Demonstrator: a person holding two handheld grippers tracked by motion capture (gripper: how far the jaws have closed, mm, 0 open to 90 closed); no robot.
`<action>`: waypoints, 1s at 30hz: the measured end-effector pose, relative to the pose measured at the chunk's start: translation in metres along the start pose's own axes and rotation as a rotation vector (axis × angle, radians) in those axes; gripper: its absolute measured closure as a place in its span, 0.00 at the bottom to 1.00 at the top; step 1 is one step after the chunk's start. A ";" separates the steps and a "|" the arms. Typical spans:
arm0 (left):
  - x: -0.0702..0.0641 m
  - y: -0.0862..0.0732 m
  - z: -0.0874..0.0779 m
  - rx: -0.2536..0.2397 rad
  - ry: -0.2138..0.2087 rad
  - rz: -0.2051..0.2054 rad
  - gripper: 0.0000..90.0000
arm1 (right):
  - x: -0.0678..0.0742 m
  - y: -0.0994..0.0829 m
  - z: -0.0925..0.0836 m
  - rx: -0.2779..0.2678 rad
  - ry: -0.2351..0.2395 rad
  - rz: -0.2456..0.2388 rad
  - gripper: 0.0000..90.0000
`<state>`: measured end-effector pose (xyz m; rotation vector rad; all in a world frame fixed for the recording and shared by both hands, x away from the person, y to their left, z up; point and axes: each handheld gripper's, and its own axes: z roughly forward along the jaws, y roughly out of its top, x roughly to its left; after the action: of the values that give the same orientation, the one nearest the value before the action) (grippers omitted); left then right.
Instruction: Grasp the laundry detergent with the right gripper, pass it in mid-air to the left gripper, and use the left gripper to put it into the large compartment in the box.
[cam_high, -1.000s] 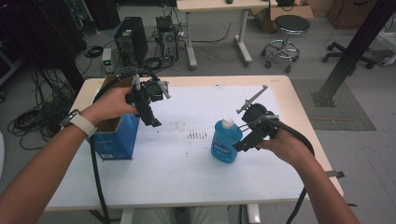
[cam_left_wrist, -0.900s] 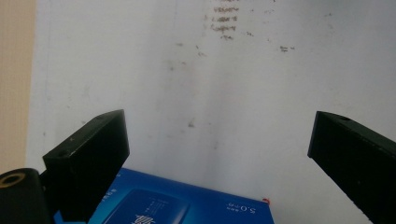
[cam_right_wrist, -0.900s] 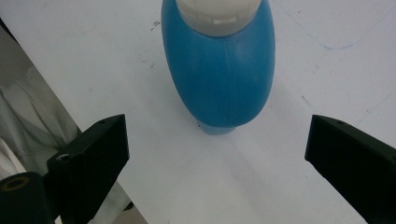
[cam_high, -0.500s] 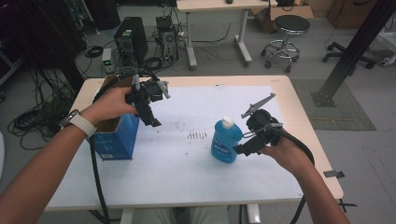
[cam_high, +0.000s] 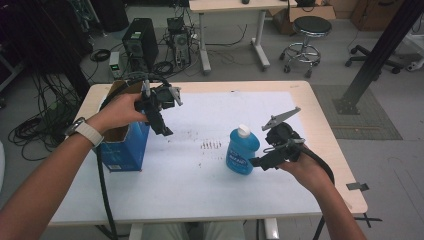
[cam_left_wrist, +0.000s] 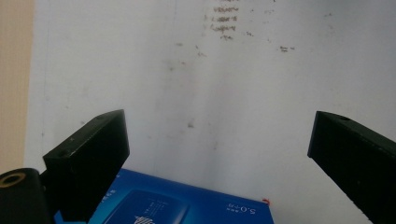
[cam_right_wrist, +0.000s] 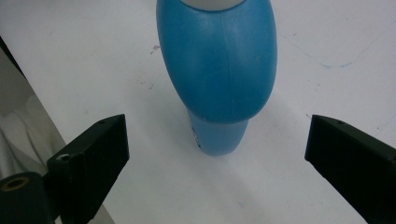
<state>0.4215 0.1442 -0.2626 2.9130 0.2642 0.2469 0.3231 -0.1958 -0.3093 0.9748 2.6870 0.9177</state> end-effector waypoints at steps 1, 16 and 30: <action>0.000 0.000 0.001 -0.004 0.000 -0.004 0.07 | 0.000 -0.001 0.000 -0.006 0.000 0.004 0.07; 0.000 -0.001 0.000 -0.005 -0.001 -0.005 0.07 | -0.002 -0.018 0.008 -0.076 0.000 0.022 0.07; -0.001 -0.001 -0.001 -0.009 0.000 -0.005 0.06 | -0.001 -0.029 0.013 -0.148 -0.012 0.019 0.07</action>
<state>0.4202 0.1454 -0.2621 2.9035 0.2704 0.2463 0.3127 -0.2079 -0.3373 0.9718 2.5616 1.0923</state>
